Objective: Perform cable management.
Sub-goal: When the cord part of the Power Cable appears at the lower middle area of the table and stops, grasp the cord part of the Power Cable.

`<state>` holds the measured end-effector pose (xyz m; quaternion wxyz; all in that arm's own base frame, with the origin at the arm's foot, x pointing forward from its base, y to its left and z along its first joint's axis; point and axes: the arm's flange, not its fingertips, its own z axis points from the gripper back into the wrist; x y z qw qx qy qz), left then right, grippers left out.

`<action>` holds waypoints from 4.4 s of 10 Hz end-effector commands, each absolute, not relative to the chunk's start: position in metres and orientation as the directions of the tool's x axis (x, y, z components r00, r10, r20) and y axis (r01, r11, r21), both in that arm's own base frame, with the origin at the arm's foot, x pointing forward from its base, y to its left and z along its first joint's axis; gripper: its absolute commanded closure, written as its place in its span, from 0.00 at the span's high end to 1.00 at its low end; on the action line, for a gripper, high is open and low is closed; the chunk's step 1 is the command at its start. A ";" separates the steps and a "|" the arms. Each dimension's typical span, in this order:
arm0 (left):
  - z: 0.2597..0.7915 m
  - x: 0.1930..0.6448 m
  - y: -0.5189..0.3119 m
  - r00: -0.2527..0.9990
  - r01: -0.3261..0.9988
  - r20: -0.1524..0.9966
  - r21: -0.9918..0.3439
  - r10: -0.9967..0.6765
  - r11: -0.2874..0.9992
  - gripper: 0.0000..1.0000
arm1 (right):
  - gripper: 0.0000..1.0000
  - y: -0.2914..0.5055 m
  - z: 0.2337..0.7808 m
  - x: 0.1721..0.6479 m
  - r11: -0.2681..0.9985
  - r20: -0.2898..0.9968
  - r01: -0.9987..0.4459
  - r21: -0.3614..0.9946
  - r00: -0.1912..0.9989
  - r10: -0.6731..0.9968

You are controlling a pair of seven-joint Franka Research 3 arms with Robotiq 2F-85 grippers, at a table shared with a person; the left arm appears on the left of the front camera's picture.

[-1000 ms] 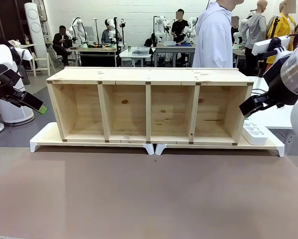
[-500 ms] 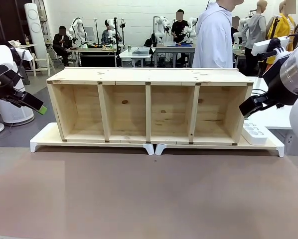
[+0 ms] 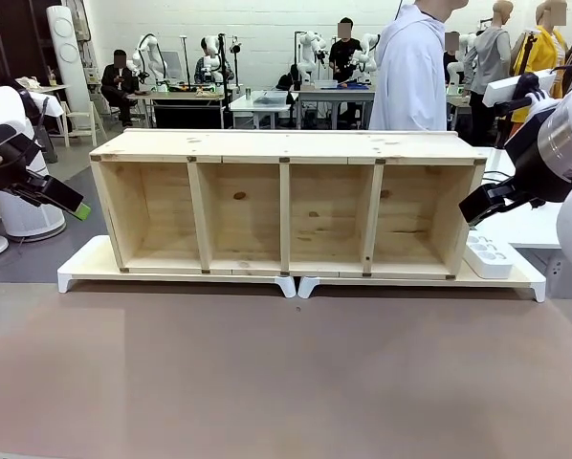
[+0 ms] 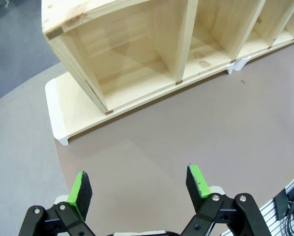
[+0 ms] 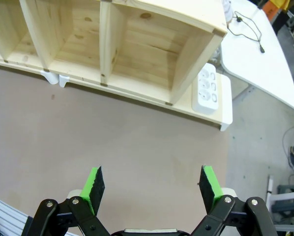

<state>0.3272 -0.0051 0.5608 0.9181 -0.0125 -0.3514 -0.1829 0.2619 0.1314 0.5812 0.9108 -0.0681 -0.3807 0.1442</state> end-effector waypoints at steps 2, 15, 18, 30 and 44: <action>0.561 0.327 -0.006 0.692 0.336 0.651 0.094 -0.313 0.937 1.00 | 1.00 0.130 0.580 0.265 0.950 0.675 -0.206 -0.233 0.669 0.310; 0.561 0.327 -0.006 0.692 0.336 0.651 0.094 -0.313 0.937 1.00 | 1.00 0.130 0.580 0.265 0.950 0.675 -0.206 -0.233 0.669 0.310; 0.561 0.327 -0.006 0.692 0.336 0.651 0.094 -0.313 0.937 1.00 | 1.00 0.130 0.580 0.265 0.950 0.675 -0.206 -0.233 0.669 0.310; 0.561 0.327 -0.006 0.692 0.336 0.651 0.094 -0.313 0.937 1.00 | 1.00 0.130 0.580 0.265 0.950 0.675 -0.206 -0.233 0.669 0.310; 0.561 0.327 -0.006 0.692 0.336 0.651 0.094 -0.313 0.937 1.00 | 1.00 0.130 0.580 0.265 0.950 0.675 -0.206 -0.233 0.669 0.310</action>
